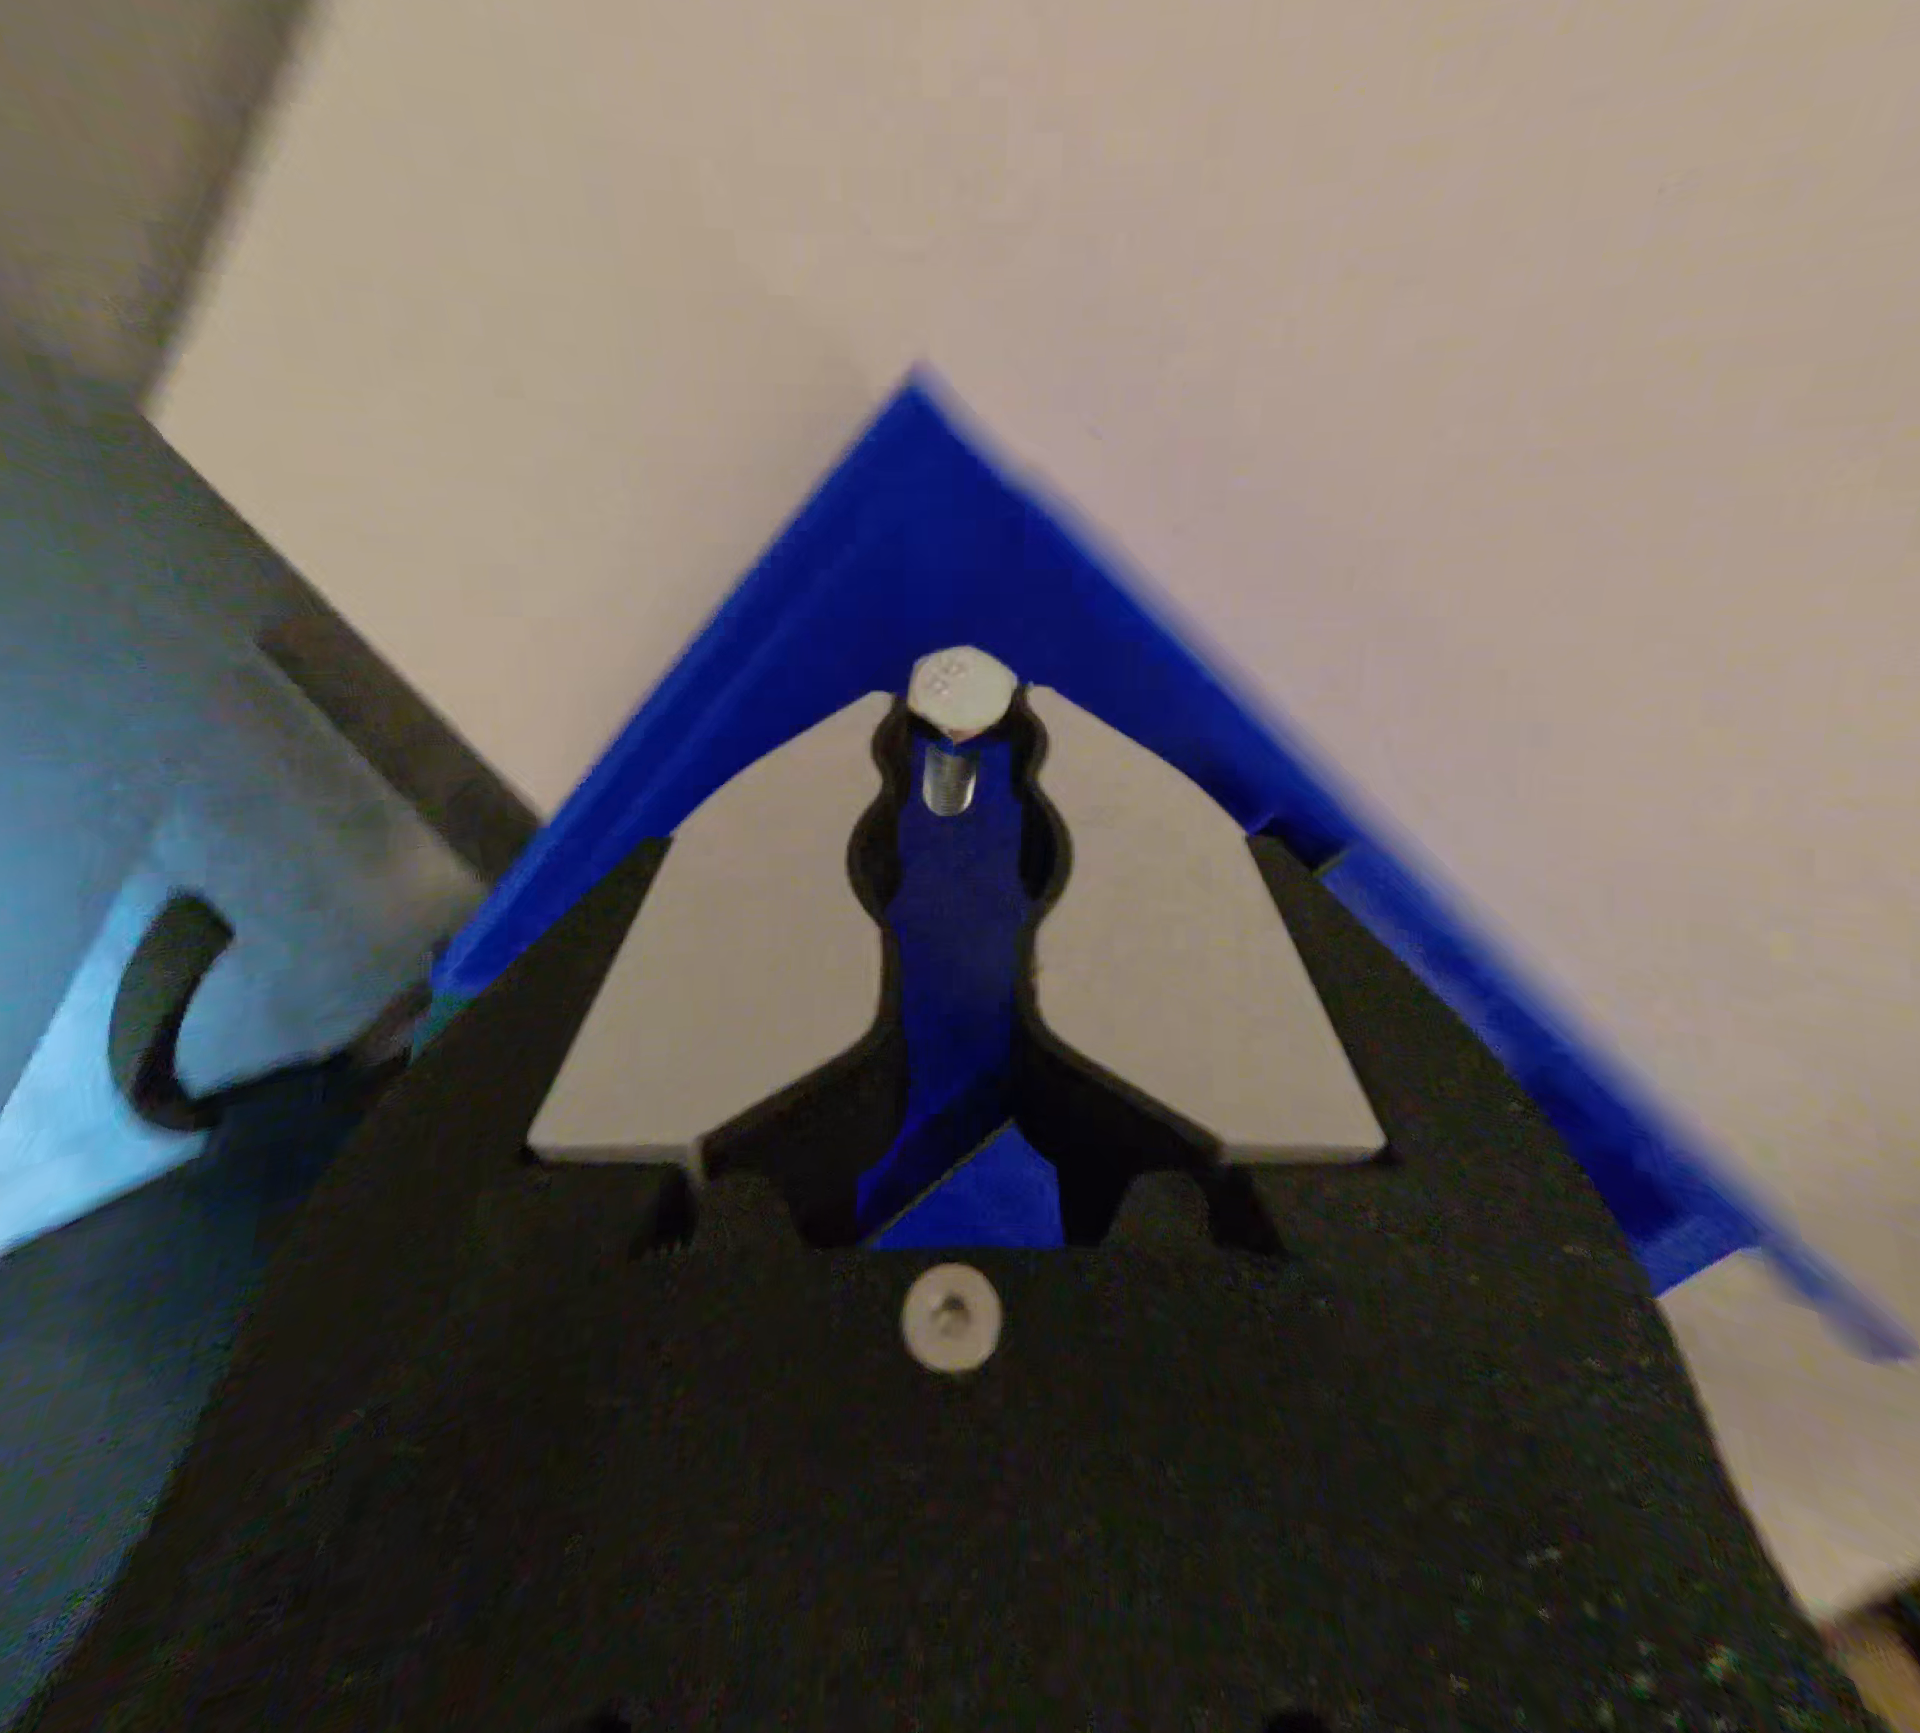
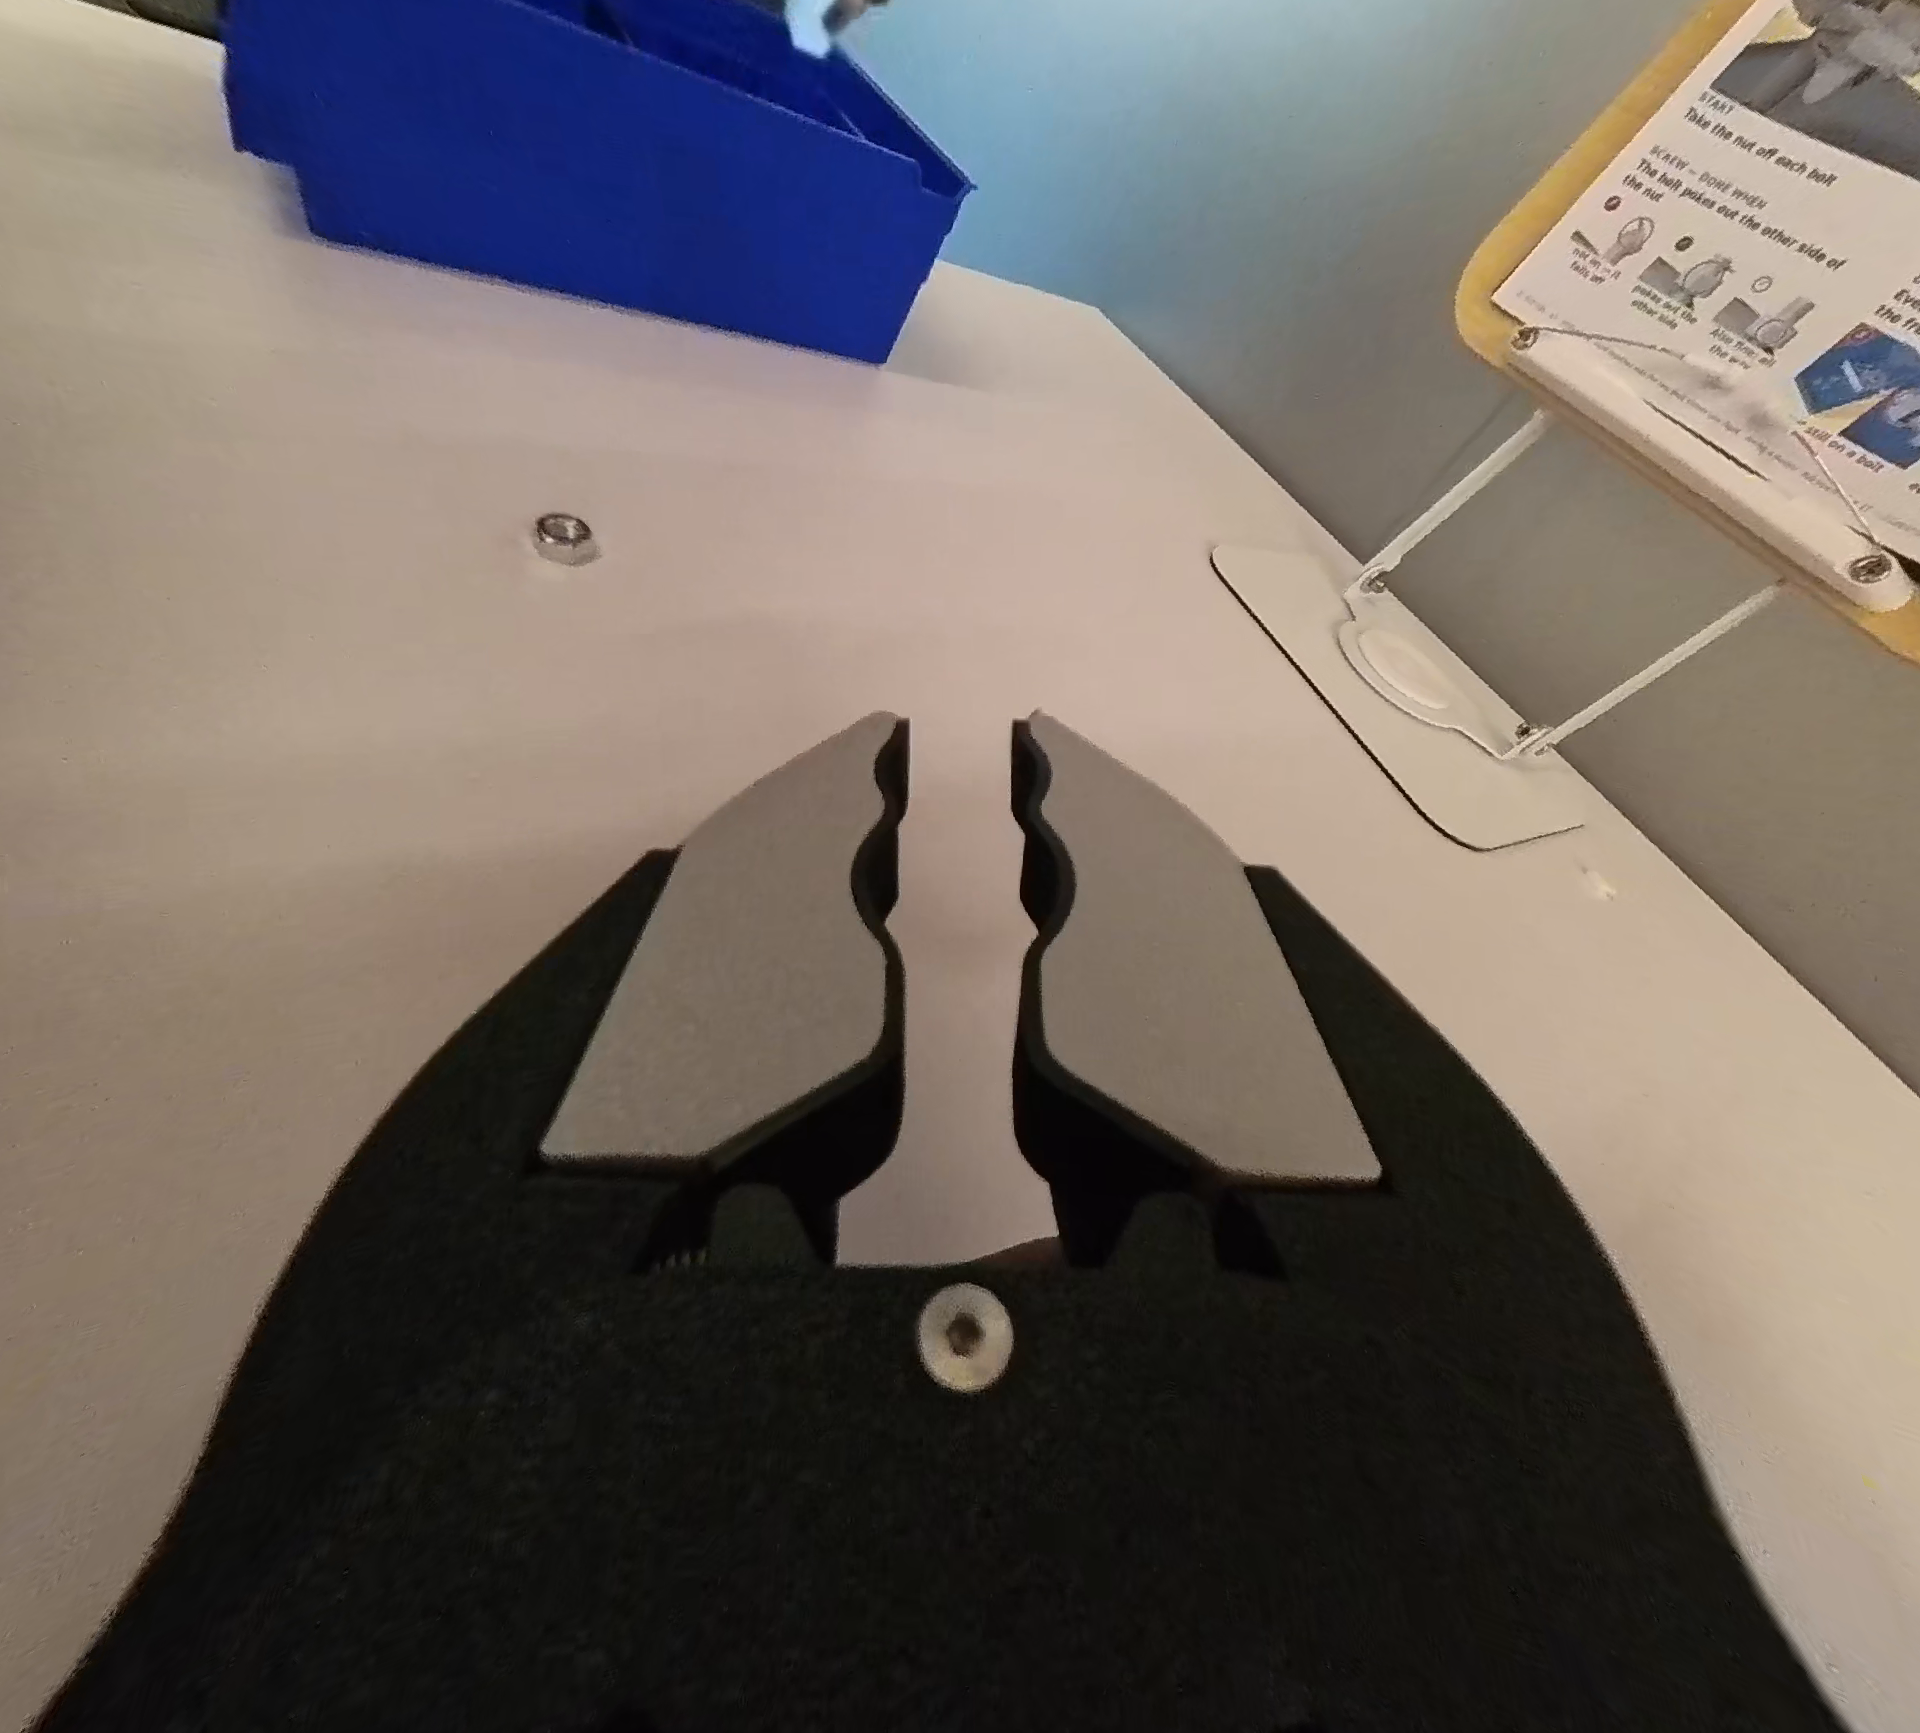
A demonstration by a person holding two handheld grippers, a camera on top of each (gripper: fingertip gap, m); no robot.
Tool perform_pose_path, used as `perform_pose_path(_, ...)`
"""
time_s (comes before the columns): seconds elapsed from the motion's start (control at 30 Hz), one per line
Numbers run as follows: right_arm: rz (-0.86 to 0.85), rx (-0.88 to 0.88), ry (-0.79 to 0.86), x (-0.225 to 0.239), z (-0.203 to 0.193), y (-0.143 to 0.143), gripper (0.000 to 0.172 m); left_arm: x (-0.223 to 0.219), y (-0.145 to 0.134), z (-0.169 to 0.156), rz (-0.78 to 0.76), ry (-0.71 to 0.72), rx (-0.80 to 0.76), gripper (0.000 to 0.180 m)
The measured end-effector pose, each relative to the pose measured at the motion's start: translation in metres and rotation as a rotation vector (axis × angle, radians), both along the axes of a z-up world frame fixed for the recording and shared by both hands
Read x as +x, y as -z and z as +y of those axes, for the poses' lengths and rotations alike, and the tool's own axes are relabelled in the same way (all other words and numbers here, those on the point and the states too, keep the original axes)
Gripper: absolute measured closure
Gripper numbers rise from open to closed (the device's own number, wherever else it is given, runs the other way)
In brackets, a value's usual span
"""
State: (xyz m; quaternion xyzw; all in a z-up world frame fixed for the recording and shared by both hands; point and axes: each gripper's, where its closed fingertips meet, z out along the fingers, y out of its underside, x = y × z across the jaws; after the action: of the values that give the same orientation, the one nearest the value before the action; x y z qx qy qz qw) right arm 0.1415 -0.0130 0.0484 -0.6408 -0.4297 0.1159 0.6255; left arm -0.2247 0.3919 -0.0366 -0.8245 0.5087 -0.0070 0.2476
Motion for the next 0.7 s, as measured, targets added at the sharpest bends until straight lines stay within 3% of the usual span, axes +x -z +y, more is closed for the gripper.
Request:
perform_pose_path(0.1,0.04,0.045,0.028,-0.002,0.002,-0.009,0.152,0.081,-0.058,-0.037,-0.396,0.068,0.146,0.163)
perform_pose_path(0.2,0.104,0.134,0.095,0.002,0.004,-0.026,0.148,0.164,-0.091,-0.088,-0.867,0.157,0.141,0.163)
perform_pose_path(0.27,0.143,0.213,0.138,0.007,0.003,-0.04,0.145,0.211,-0.09,-0.117,-1.154,0.177,0.036,0.163)
perform_pose_path(0.37,0.141,0.345,0.185,0.014,-0.001,-0.054,0.142,0.271,-0.063,-0.149,-1.458,0.166,-0.261,0.163)
perform_pose_path(0.53,0.053,0.421,0.218,0.017,0.0,-0.051,0.136,0.323,-0.029,-0.176,-1.676,0.112,-0.641,0.163)
perform_pose_path(0.7,0.015,0.445,0.207,0.013,-0.002,-0.049,0.139,0.337,-0.018,-0.185,-1.671,0.111,-0.726,0.163)
